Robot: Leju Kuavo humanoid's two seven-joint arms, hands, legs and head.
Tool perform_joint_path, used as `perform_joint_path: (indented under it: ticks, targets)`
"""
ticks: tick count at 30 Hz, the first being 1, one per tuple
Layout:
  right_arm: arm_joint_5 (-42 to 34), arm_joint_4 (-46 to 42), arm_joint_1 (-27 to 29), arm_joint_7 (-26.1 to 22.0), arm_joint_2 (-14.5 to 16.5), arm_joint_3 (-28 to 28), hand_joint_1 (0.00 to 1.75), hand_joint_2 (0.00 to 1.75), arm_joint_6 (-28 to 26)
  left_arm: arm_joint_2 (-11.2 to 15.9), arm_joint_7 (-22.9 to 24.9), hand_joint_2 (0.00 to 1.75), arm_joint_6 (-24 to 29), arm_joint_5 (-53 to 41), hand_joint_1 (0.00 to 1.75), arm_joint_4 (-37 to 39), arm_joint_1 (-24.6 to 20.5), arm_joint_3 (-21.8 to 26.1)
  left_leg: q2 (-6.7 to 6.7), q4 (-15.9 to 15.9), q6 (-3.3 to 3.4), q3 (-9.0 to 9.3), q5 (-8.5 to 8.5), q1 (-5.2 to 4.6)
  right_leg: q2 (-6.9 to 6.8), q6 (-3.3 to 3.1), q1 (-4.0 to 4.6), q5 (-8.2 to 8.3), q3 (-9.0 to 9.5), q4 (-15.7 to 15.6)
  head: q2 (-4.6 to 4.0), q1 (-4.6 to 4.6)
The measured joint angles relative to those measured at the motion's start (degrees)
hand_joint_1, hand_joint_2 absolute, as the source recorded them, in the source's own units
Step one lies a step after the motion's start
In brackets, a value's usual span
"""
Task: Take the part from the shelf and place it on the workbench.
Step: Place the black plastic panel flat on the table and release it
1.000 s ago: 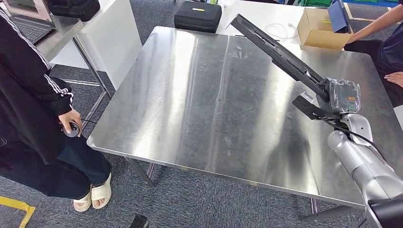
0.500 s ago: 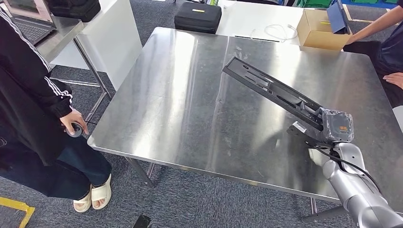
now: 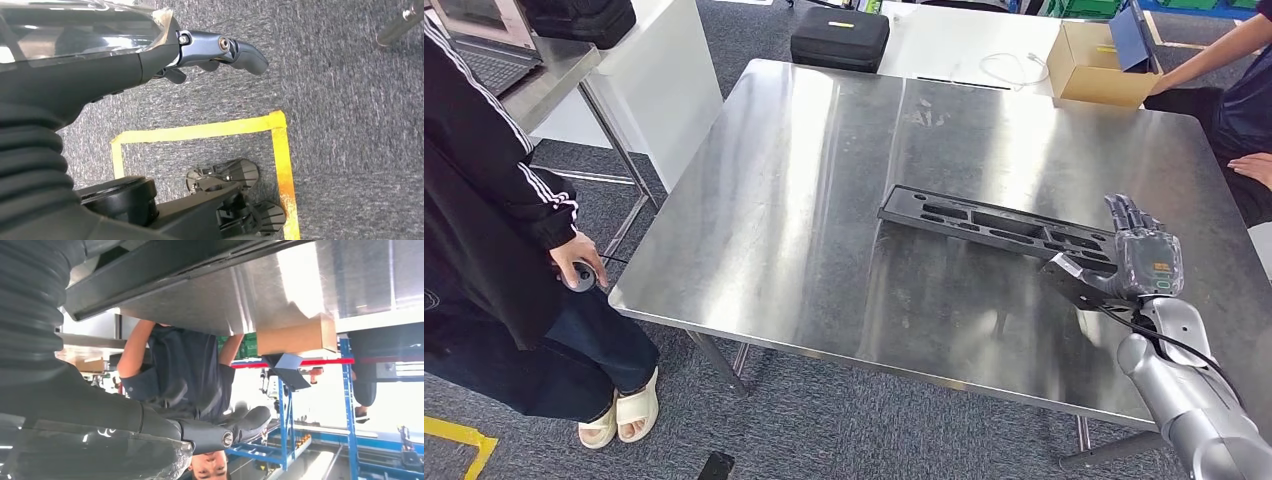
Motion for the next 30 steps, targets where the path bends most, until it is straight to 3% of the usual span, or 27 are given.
perform_joint_path:
  ticks: [5,16,18,21,23,26,30]
  targets:
    - [-0.5,-0.7,-0.1,0.0,0.0,0.1,0.0,1.75,1.0,0.0,0.2,0.0,-1.2,-0.9,0.0,0.0,0.0,-0.1,0.0,0.0,0.0,0.07,0.0,0.0,0.0,0.0,0.0,0.0,0.08,0.0,0.0,-0.01]
    - [-0.1,-7.5,0.2,2.6,0.0,0.6,0.0,1.75,12.2,0.0,1.1,0.0,-2.2,-1.6,0.0,0.0,0.0,-0.4,0.02,0.0,0.0,0.14,0.0,0.0,0.04,0.0,0.0,0.0,0.13,0.0,0.0,0.0]
    - [-0.4,-8.2,-0.6,1.4,-0.8,1.6,0.0,1.75,21.2,0.0,1.3,0.0,-2.6,-2.0,0.0,0.0,0.0,-0.5,0.02,0.0,0.0,0.14,0.0,-0.02,0.03,0.0,-0.03,0.0,0.15,0.0,0.0,-0.01]
    - [-0.3,-10.0,-4.7,-2.1,-3.9,5.7,0.0,1.75,41.9,0.4,2.0,0.0,-3.6,-2.8,0.0,0.0,-0.2,-0.7,0.02,0.0,0.0,0.13,0.01,-0.08,0.03,0.0,-0.13,0.01,0.14,0.0,0.0,0.0]
    - [-0.7,-11.6,-9.1,-3.9,-6.3,9.5,0.0,1.75,52.6,0.8,2.5,0.0,-4.1,-3.2,0.0,0.0,-0.5,-0.8,0.02,0.0,0.0,0.15,0.02,-0.1,0.04,0.0,-0.16,0.01,0.15,0.0,0.0,-0.01]
    - [-3.1,-14.1,-15.9,-3.9,-8.7,15.1,0.0,1.75,61.8,1.2,3.1,0.0,-4.4,-3.7,0.0,0.0,-0.9,-0.9,0.03,0.0,0.0,0.25,0.02,-0.1,0.05,0.0,-0.15,0.01,0.22,0.0,0.0,0.01]
    - [-8.4,-17.4,-23.2,-0.9,-11.2,22.9,0.0,1.75,69.2,1.3,3.6,0.0,-4.2,-4.4,0.0,0.0,-1.1,-0.9,0.0,0.0,0.0,0.3,0.02,-0.1,0.05,0.0,-0.14,0.01,0.26,0.0,0.0,0.0]
